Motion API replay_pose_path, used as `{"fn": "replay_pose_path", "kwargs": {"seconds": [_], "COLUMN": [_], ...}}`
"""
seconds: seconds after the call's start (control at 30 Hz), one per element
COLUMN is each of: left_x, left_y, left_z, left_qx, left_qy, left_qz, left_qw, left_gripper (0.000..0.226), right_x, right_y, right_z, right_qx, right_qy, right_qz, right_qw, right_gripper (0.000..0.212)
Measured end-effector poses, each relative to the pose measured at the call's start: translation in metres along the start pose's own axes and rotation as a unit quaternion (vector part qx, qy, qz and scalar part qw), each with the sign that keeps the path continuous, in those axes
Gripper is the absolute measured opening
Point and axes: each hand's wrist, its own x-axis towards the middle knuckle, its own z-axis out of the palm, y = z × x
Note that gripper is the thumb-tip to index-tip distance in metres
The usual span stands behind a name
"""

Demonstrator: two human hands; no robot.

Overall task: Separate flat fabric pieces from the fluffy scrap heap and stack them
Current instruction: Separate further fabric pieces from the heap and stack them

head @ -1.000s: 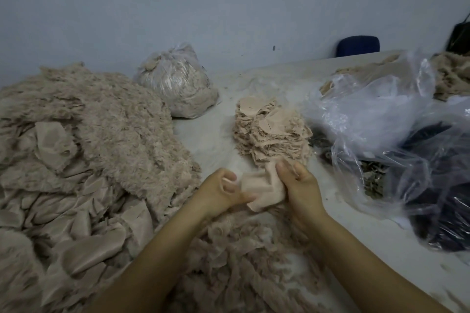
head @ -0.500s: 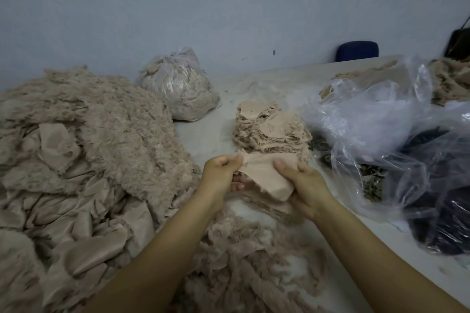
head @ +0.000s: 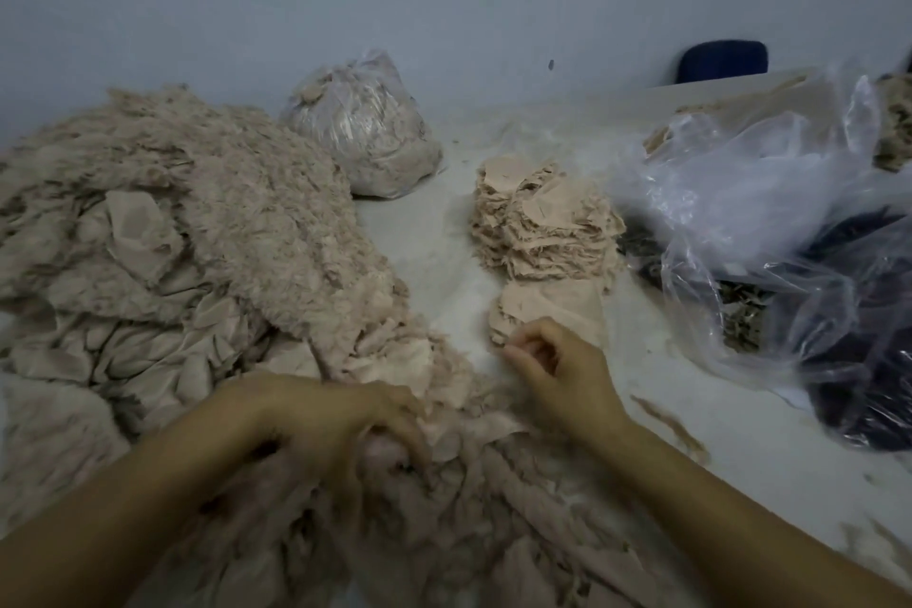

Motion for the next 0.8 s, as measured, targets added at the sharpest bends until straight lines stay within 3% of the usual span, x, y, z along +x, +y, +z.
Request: {"fn": "replay_pose_path", "kwargs": {"seconds": [0.03, 0.1, 0.23, 0.3, 0.37, 0.43, 0.53, 0.6, 0.7, 0.73, 0.8], "left_x": [0.001, 0.003, 0.013, 0.025, 0.039, 0.048, 0.047, 0.039, 0.026, 0.024, 0.026], "left_y": [-0.004, -0.007, 0.001, 0.009, 0.017, 0.021, 0.022, 0.02, 0.016, 0.018, 0.024], "left_z": [0.012, 0.028, 0.025, 0.022, 0.018, 0.012, 0.007, 0.005, 0.003, 0.002, 0.005], "left_qx": [0.044, 0.049, -0.099, -0.165, -0.21, -0.215, -0.295, -0.394, -0.429, -0.411, -0.291], "left_qy": [0.018, 0.129, 0.263, 0.321, 0.363, 0.378, 0.367, 0.345, 0.344, 0.335, 0.306], "left_qz": [-0.01, -0.011, -0.025, -0.019, -0.021, -0.043, -0.03, -0.041, -0.069, -0.062, -0.062], "left_qw": [0.999, 0.99, 0.959, 0.932, 0.907, 0.9, 0.882, 0.851, 0.833, 0.845, 0.904], "left_gripper": [0.039, 0.018, 0.032, 0.027, 0.024, 0.022, 0.034, 0.035, 0.04, 0.036, 0.035], "right_x": [-0.009, -0.021, -0.027, -0.026, -0.023, -0.021, -0.018, -0.019, -0.02, -0.02, -0.019], "right_y": [-0.005, -0.014, -0.028, -0.029, -0.026, -0.021, -0.013, -0.009, -0.002, -0.001, -0.001], "right_z": [0.007, 0.014, 0.019, 0.022, 0.025, 0.023, 0.02, 0.014, 0.009, 0.009, 0.012], "right_qx": [0.021, 0.07, 0.054, 0.029, 0.059, 0.166, 0.325, 0.36, 0.381, 0.382, 0.381], "right_qy": [-0.037, -0.106, -0.221, -0.202, -0.128, -0.07, -0.047, -0.061, -0.1, -0.107, -0.111], "right_qz": [-0.004, -0.007, -0.036, -0.048, -0.033, 0.042, 0.189, 0.222, 0.237, 0.241, 0.236], "right_qw": [0.999, 0.992, 0.973, 0.978, 0.989, 0.983, 0.925, 0.904, 0.888, 0.886, 0.887], "right_gripper": [0.008, 0.011, 0.041, 0.039, 0.031, 0.034, 0.045, 0.046, 0.05, 0.048, 0.043]}}
